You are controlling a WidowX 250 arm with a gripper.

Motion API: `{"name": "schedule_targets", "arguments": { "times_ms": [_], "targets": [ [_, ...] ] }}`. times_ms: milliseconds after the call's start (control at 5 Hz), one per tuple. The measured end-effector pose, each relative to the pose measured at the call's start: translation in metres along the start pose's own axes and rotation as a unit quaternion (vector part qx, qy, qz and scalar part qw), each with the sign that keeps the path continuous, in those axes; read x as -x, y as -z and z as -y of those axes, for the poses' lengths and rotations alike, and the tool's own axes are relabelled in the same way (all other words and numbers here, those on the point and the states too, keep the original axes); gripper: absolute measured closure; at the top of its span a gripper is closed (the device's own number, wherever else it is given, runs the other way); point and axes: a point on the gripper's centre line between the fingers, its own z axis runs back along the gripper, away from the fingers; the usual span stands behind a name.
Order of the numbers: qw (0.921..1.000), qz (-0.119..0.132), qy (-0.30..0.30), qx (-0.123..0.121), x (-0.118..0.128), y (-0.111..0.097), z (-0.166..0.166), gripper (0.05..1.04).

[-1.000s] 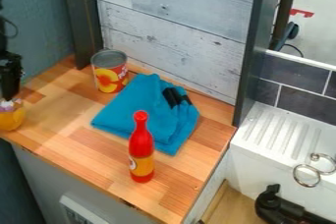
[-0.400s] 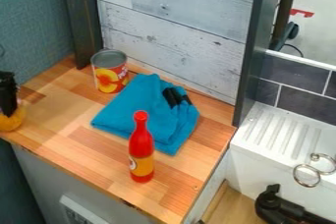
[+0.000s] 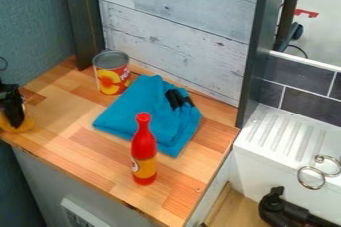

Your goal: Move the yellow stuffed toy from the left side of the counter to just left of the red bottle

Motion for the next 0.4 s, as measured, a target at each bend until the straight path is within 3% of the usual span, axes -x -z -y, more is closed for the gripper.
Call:
{"name": "schedule_targets", "arguments": {
  "times_ms": [200,400],
  "targets": [
    [0.9999,-0.001,-0.004,0.011,-0.0002,0.0064,0.0029,0.13],
    [1.0,-0.001,-0.001,0.007,0.0,0.0068,0.0013,0.368]
  ]
}}
